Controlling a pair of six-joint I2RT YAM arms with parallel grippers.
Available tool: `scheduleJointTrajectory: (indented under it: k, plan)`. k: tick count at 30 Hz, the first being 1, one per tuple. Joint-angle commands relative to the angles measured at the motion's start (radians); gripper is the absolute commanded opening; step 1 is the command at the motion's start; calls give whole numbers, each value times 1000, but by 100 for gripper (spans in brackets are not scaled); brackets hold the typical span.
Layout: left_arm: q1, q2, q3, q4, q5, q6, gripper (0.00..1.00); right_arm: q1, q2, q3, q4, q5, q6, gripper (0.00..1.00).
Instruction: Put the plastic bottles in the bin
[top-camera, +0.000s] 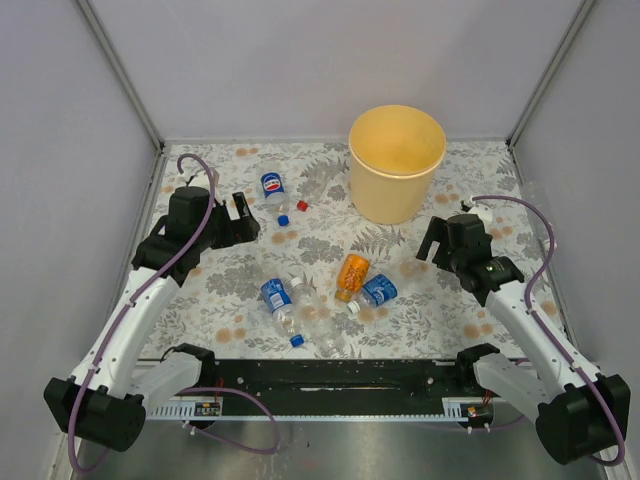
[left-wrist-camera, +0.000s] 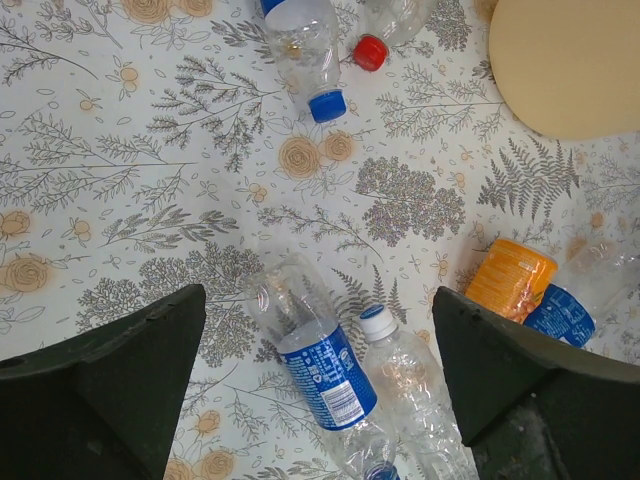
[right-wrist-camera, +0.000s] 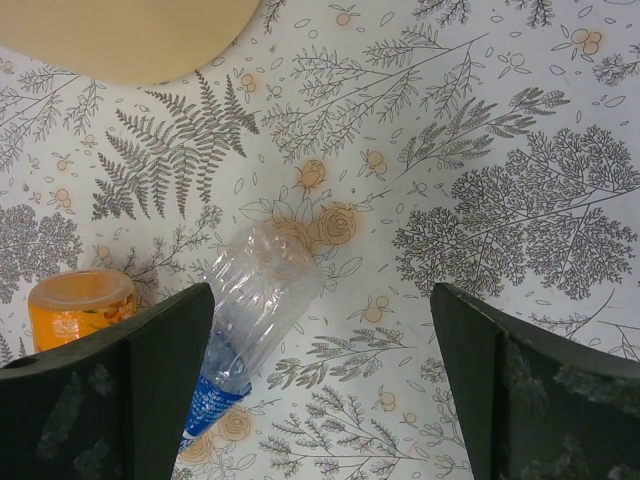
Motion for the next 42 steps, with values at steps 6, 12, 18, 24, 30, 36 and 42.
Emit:
scheduleJointTrajectory:
  k: [6, 12, 18, 24, 30, 36, 42]
  plan:
    - [-7, -1, -16, 57, 108, -21, 99, -2, -56, 0, -15, 38, -48, 100]
    - [-10, -2, -24, 58, 88, -30, 99, -2, -66, 20, -59, 136, -127, 100]
    - [-25, -2, -45, 83, 70, -36, 99, -1, -58, 25, 31, 354, -218, 99]
    - [-44, -8, -61, 70, 27, -44, 99, -36, 101, 92, 139, 492, -376, 99]
    - [-56, -13, -56, 66, -18, -55, 99, -291, 411, 296, 79, 315, -410, 99]
    - [-62, -7, -44, 32, -49, -65, 99, -358, 705, 506, 103, 340, -508, 99]
    - [-65, 28, -12, 4, 69, -62, 99, -392, 949, 755, 42, 314, -566, 99]
